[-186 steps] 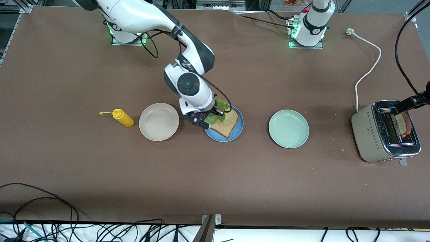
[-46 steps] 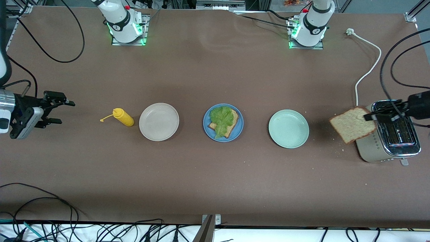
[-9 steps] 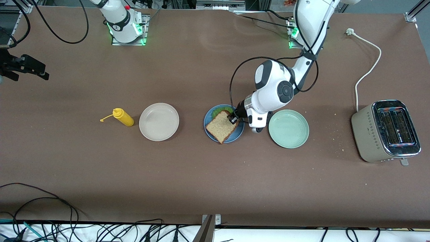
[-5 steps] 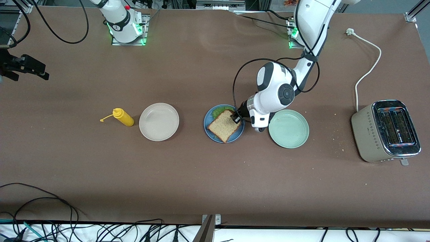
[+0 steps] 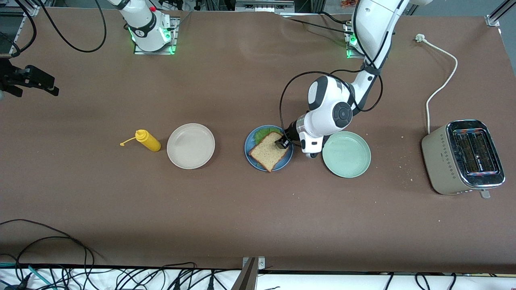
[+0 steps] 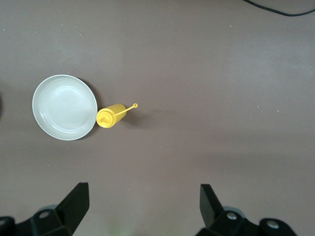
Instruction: Make sandwich in blue plate with both arms
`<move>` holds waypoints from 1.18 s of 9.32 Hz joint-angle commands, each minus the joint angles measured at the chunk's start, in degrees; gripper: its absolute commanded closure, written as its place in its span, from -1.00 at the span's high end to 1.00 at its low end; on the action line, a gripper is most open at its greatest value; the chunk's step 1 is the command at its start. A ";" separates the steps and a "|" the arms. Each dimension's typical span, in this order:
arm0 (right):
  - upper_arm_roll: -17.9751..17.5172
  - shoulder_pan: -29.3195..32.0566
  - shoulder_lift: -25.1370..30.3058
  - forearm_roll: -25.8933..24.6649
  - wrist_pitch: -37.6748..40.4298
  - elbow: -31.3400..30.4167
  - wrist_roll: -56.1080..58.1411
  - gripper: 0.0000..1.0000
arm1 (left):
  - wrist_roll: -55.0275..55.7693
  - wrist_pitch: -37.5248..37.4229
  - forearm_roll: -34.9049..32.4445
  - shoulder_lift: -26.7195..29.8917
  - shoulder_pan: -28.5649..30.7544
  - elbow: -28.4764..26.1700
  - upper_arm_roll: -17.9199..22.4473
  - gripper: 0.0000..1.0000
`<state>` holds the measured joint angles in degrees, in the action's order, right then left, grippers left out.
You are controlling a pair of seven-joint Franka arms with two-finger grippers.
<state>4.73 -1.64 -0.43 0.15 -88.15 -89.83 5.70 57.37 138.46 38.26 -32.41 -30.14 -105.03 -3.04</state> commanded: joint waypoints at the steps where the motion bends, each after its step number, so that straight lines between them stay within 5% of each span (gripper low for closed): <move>1: 0.28 -0.12 -0.71 0.12 1.58 1.94 -0.07 1.00 | 5.27 -6.69 -7.73 2.07 0.60 0.79 0.93 0.94; 6: 0.28 -0.12 -0.71 0.64 1.66 1.94 -0.07 1.00 | 5.65 -25.04 -27.50 14.53 9.81 4.39 0.76 1.00; 11: 0.28 -0.12 -0.71 0.73 1.67 1.94 -0.07 1.00 | -12.58 -45.10 -40.70 20.45 20.01 17.38 0.84 1.00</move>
<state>4.74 -1.65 -0.43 0.24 -88.04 -89.78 5.69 53.37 98.91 2.59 -11.89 -13.47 -92.87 -1.64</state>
